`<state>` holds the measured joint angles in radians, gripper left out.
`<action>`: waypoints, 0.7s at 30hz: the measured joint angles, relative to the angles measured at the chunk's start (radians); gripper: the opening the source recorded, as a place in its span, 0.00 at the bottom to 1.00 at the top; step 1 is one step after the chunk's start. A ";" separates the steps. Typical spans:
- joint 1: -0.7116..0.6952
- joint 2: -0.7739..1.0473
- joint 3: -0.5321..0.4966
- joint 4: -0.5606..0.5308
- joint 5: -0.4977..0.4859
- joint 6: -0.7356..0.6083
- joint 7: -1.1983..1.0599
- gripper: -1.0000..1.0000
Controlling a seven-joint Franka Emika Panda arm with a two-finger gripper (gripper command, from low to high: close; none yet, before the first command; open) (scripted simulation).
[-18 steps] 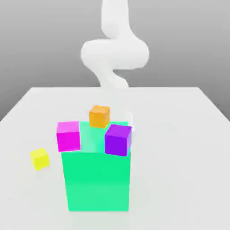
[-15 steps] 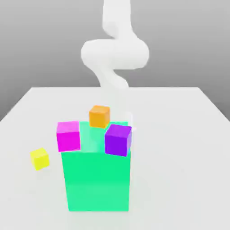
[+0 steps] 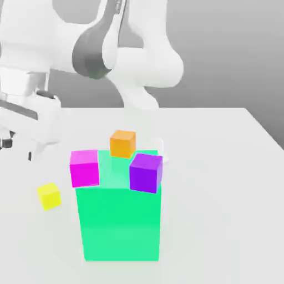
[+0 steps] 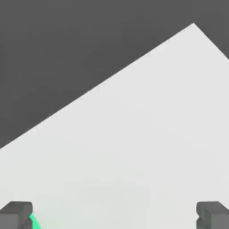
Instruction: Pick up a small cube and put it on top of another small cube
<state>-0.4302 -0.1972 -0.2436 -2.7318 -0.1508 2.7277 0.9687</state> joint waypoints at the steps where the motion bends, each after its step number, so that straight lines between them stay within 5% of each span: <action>1: -0.014 0.029 -0.018 -0.021 0.007 0.021 -0.003 0.50; 7: -0.097 0.216 -0.075 -0.125 0.178 0.158 -0.108 0.50; 13: -0.244 0.433 0.136 -0.089 0.429 0.326 -0.291 0.50; 14: -0.274 0.461 0.168 -0.084 0.441 0.349 -0.302 0.00; 21: -0.288 0.460 0.181 -0.083 0.432 0.351 -0.296 0.00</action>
<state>-0.7186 0.2630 -0.0623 -2.8151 0.2813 3.0791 0.6729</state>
